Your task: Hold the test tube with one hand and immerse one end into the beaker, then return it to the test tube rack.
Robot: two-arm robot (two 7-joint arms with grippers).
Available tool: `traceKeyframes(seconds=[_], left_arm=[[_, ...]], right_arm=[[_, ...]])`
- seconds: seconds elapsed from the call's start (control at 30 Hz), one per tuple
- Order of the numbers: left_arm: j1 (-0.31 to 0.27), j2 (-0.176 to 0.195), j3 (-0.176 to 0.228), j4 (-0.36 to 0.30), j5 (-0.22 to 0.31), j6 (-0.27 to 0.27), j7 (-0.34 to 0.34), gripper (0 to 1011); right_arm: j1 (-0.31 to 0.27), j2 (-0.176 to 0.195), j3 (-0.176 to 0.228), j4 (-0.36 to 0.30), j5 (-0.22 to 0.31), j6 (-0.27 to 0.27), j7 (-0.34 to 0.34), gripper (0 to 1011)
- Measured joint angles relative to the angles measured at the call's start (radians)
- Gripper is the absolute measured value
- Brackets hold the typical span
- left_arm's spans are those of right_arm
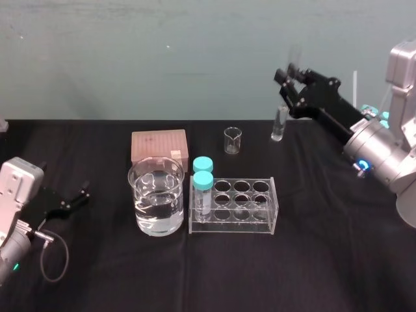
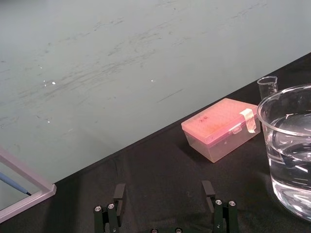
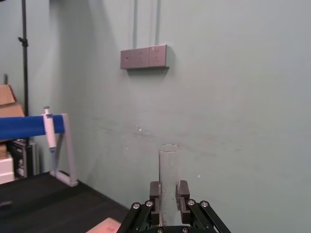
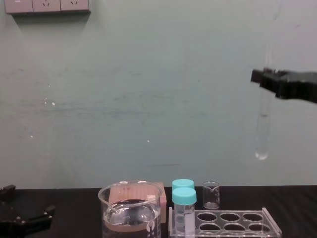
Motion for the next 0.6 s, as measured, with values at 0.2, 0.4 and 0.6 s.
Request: traceKeyframes(seconds=[0.2,0.4,0.6], left_arm=[[0.0,0.0,0.0,0.0,0.0,0.0,0.0,1000],[0.0,0.0,0.0,0.0,0.0,0.0,0.0,1000],[0.0,0.0,0.0,0.0,0.0,0.0,0.0,1000]], right_arm=[[0.025,0.004,0.01,0.026,-0.026,0.002,-0.023,226],[0.044,-0.005,0.011,0.069,-0.044,0.005,-0.031,226],[0.061,-0.018,0.013,0.108,-0.057,0.004,-0.036,225]])
